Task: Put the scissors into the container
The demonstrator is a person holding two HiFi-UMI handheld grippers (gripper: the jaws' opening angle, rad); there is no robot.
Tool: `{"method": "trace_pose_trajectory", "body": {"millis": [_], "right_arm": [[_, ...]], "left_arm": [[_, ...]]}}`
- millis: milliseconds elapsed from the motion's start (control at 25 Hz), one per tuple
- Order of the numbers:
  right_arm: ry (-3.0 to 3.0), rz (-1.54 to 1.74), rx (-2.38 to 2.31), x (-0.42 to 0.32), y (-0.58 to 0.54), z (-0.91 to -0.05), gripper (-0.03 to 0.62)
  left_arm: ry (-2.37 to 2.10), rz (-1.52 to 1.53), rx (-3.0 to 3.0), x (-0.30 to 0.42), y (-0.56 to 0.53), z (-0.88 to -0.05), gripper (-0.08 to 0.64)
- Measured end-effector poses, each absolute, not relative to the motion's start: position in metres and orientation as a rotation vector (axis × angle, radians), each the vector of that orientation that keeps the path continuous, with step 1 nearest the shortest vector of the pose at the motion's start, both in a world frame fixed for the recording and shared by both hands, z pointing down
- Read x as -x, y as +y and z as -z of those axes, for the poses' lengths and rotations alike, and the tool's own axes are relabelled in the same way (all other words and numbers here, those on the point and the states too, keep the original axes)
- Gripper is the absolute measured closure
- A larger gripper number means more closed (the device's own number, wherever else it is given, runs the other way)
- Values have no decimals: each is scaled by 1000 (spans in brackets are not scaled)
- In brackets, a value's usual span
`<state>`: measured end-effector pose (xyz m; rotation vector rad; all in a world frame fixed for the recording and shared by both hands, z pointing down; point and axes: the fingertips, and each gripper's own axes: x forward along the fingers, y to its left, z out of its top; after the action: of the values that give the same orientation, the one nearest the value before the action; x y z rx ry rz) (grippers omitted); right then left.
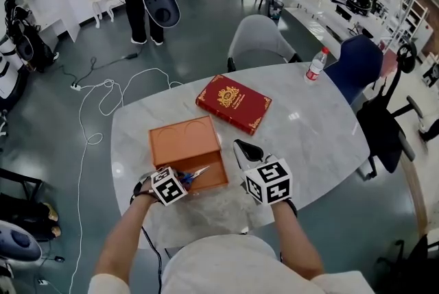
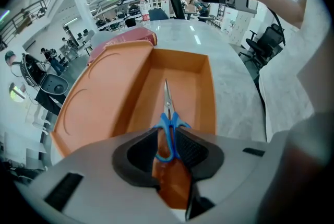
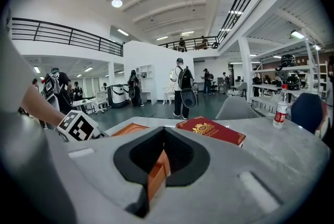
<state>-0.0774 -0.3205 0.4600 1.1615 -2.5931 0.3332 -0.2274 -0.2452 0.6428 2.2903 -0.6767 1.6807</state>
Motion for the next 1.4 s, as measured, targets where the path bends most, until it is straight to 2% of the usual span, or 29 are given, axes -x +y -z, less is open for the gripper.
{"method": "trace_pose_trajectory", "body": {"millis": [600,1400], "right_arm": [[-2632,-331,-1094,97,-317,-455,588],[-2701,-273,-1058,111,-312,-429,588]], "left_arm": [[-1017,-1466,-2273,259,-243,-598,476],[-1744,-600,-2147,321,-247,-464,497]]}}
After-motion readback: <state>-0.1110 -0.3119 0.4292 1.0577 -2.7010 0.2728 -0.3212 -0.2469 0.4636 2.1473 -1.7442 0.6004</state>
